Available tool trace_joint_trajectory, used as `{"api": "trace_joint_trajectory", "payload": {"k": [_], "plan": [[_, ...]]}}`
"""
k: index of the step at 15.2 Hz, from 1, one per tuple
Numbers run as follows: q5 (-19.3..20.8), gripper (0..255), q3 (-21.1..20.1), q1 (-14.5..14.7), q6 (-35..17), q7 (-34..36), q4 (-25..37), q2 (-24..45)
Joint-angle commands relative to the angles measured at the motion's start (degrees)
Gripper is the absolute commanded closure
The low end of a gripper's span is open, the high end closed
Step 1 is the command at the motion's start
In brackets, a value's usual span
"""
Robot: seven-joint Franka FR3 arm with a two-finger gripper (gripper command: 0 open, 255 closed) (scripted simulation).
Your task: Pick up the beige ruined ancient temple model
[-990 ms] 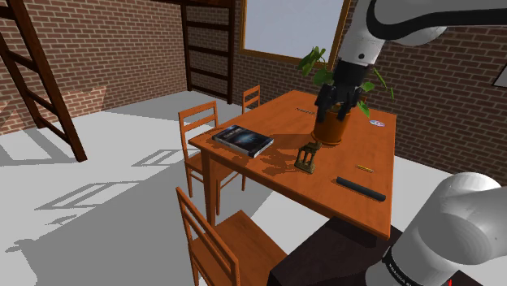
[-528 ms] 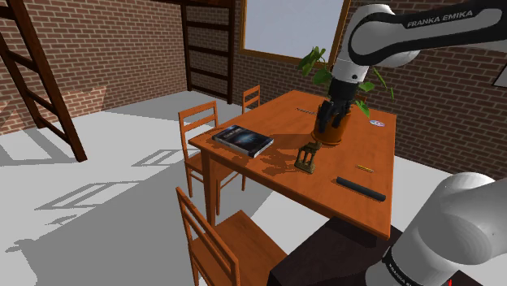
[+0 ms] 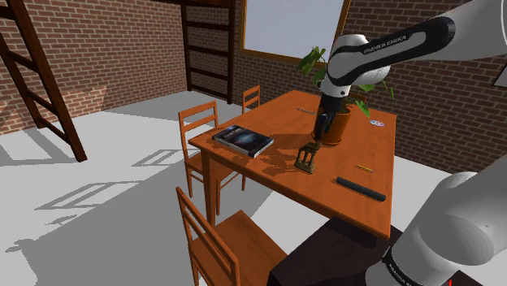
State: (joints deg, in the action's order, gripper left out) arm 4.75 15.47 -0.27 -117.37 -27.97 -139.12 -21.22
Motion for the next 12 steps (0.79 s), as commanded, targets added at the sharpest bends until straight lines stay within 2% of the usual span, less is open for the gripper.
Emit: {"api": "trace_joint_trajectory", "payload": {"k": [1, 8, 12], "plan": [[0.2, 0, 1.5, 0.4, -2.8, -4.4, 1.3, 4.4], [-1.8, 0, 5.0, 1.0, -9.9, -19.4, 9.2, 20.3], [-2.5, 0, 4.9, 0.8, -13.0, -19.9, 7.9, 22.3]]}}
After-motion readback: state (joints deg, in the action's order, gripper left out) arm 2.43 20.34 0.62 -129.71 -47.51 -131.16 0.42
